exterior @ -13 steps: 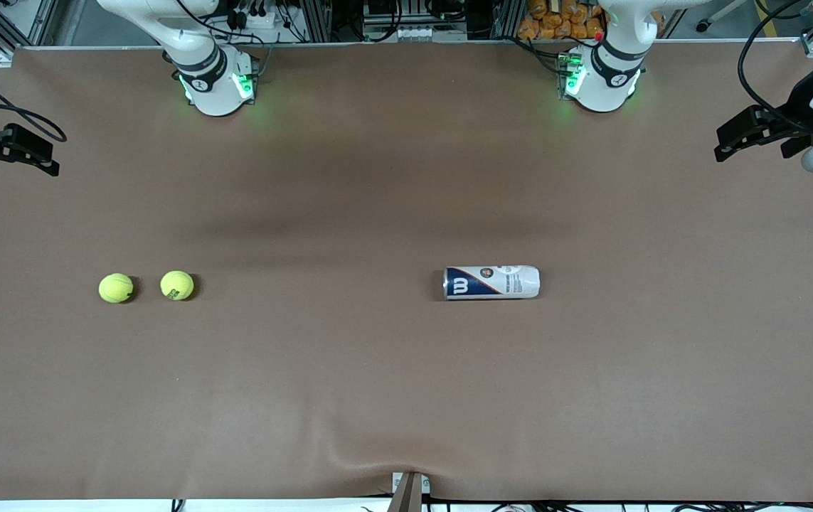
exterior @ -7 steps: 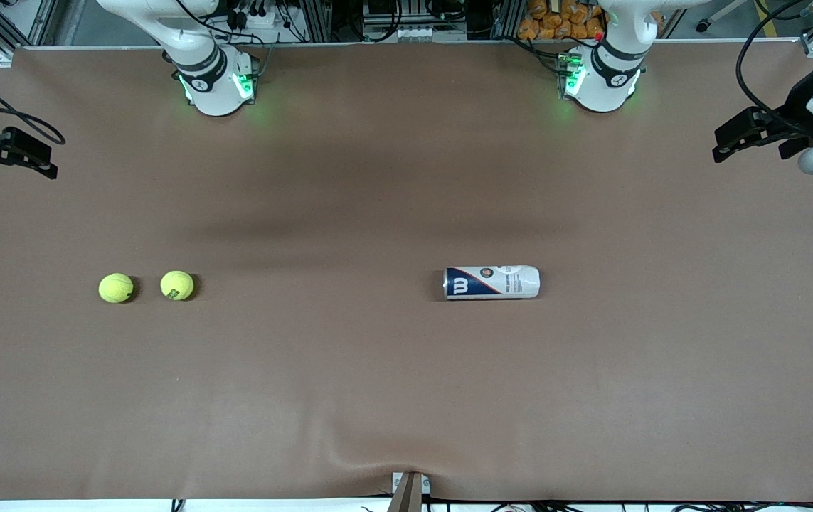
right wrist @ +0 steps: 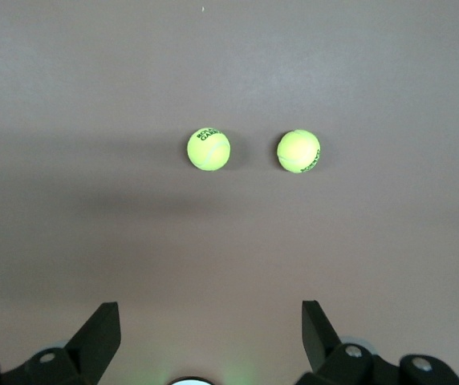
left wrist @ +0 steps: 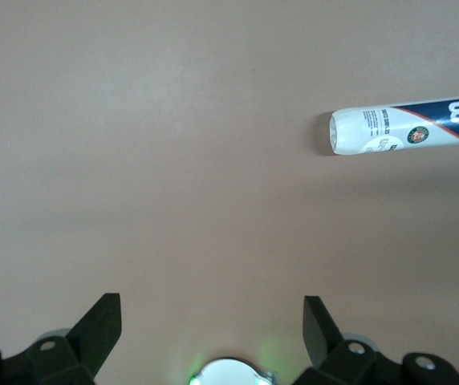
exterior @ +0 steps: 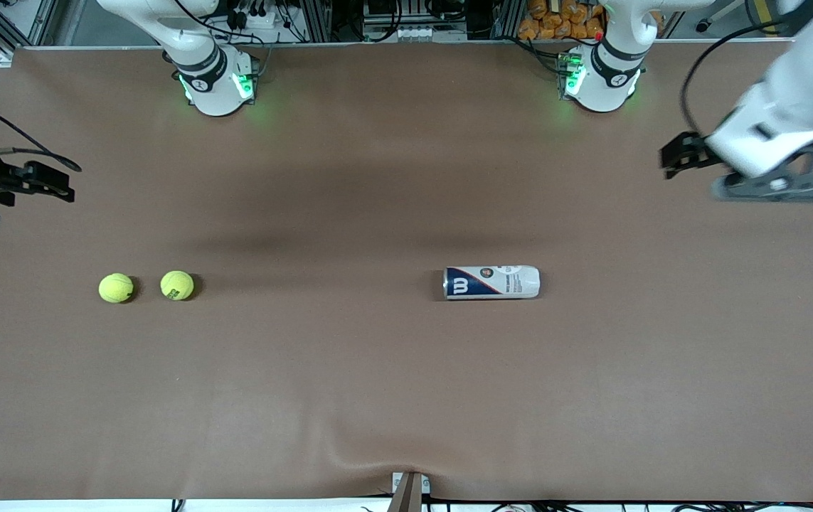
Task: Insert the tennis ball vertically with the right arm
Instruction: 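Reach the left gripper to the tube while the right gripper reaches the balls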
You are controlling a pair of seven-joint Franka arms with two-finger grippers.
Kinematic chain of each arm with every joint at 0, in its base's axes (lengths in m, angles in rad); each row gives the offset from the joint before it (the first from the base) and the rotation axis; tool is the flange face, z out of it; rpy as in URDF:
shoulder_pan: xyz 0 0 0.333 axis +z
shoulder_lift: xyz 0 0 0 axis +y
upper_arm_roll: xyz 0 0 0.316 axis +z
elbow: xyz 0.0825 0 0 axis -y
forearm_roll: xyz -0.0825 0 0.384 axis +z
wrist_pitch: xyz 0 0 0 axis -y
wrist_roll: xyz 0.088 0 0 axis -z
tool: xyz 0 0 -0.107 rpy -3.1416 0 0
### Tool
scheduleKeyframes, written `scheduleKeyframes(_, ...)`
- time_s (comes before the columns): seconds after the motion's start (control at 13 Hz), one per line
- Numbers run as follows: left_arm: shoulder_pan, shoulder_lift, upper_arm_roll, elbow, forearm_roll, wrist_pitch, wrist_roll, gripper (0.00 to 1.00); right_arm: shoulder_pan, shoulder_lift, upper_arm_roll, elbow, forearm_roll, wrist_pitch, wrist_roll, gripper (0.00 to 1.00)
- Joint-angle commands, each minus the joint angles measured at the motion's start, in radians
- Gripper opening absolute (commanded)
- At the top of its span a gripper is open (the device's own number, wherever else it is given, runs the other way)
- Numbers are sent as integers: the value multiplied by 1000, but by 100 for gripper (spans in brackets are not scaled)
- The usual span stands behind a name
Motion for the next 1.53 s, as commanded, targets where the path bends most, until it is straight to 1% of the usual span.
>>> scheduleKeyframes(0.0,-63,67,1,18,43,48,2,100,0,78,2,29,2,-20,3,100)
scheduleKeyframes(0.23,-137,152,3,18,44,83,19,100,-11,94,2,29,2,-15,2,100)
scheduleKeyframes(0.38,-157,207,-3,18,43,94,25,100,-8,134,2,27,2,-20,0,100)
scheduleKeyframes(0.46,-166,230,-17,18,46,100,44,100,-3,155,2,27,2,-20,2,100)
scheduleKeyframes(0.54,-180,256,-17,18,49,108,100,100,-2,172,3,26,2,-18,2,100)
scheduleKeyframes(0.77,-230,334,-19,18,135,129,224,100,-5,240,2,24,2,-6,0,100)
scheduleKeyframes(0.84,-246,354,-19,18,159,135,290,100,-6,260,2,19,2,4,0,100)
scheduleKeyframes(1.0,-266,387,-20,15,228,141,359,100,-8,287,2,13,2,29,0,100)
scheduleKeyframes(1.07,-272,402,-20,16,254,149,431,100,-3,295,2,0,2,50,2,100)
scheduleKeyframes(1.23,-272,416,-20,15,262,174,574,100,3,292,3,-54,2,118,8,100)
scheduleKeyframes(1.46,-284,460,-20,16,264,181,590,100,3,284,3,-123,2,237,8,100)
